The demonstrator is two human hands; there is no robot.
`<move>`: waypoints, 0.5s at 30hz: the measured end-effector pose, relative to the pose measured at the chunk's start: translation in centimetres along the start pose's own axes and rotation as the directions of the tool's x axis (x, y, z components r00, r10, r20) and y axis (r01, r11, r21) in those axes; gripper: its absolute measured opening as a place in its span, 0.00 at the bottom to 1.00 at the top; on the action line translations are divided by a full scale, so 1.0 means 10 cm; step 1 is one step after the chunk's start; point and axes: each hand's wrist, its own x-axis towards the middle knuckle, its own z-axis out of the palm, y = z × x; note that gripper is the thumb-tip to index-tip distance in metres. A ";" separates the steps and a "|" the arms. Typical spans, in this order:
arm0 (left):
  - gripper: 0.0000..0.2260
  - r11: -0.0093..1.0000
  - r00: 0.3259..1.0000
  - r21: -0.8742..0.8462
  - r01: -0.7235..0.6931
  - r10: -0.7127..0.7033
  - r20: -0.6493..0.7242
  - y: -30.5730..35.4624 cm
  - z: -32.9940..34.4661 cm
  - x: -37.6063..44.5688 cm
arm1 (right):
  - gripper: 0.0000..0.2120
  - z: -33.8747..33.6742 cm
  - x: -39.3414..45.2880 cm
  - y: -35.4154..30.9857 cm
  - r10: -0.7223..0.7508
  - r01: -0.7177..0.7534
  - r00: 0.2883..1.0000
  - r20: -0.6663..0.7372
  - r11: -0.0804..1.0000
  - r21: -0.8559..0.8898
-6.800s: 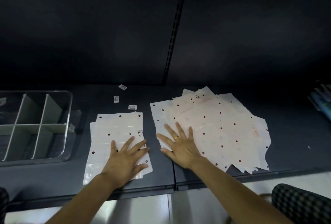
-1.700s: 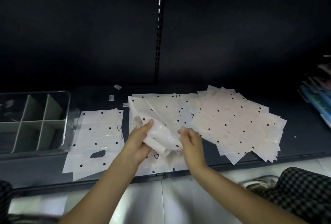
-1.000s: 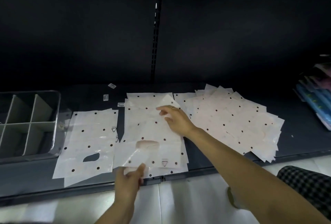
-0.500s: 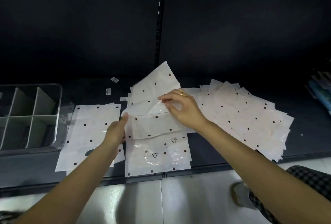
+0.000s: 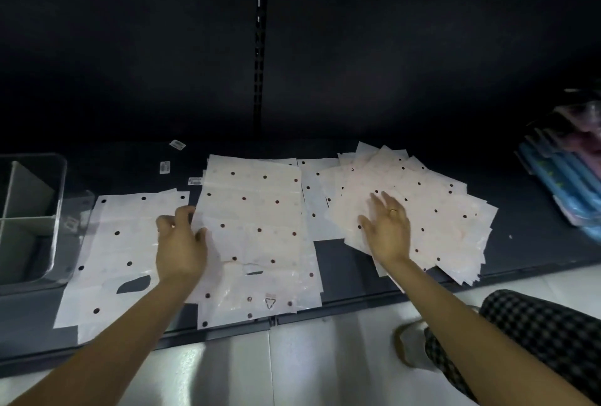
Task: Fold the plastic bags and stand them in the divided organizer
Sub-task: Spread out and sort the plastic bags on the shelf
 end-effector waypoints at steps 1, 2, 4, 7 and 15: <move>0.17 0.987 0.994 0.116 -0.109 0.109 0.008 -0.02 0.02 -0.07 | 0.29 -0.05 0.02 0.15 0.115 -0.112 0.993 0.033 0.991 -0.074; 0.17 0.943 0.968 0.217 -0.251 0.248 0.043 -0.06 0.06 -0.14 | 0.31 -0.09 0.02 0.29 0.208 -0.198 0.975 0.075 0.973 -0.118; 0.18 0.822 0.862 0.279 -0.497 0.430 0.268 -0.14 0.14 -0.30 | 0.28 -0.13 -0.01 0.50 0.274 -0.258 0.952 0.136 0.958 -0.122; 0.45 0.771 0.730 0.256 -0.583 0.358 0.583 -0.25 0.24 -0.43 | 0.16 -0.16 -0.07 0.60 0.219 -0.216 0.975 0.039 0.974 -0.070; 0.27 0.796 0.715 0.210 -0.568 0.351 0.605 -0.10 0.28 -0.43 | 0.11 -0.33 -0.13 -0.06 0.131 -0.118 0.987 -0.097 0.984 0.134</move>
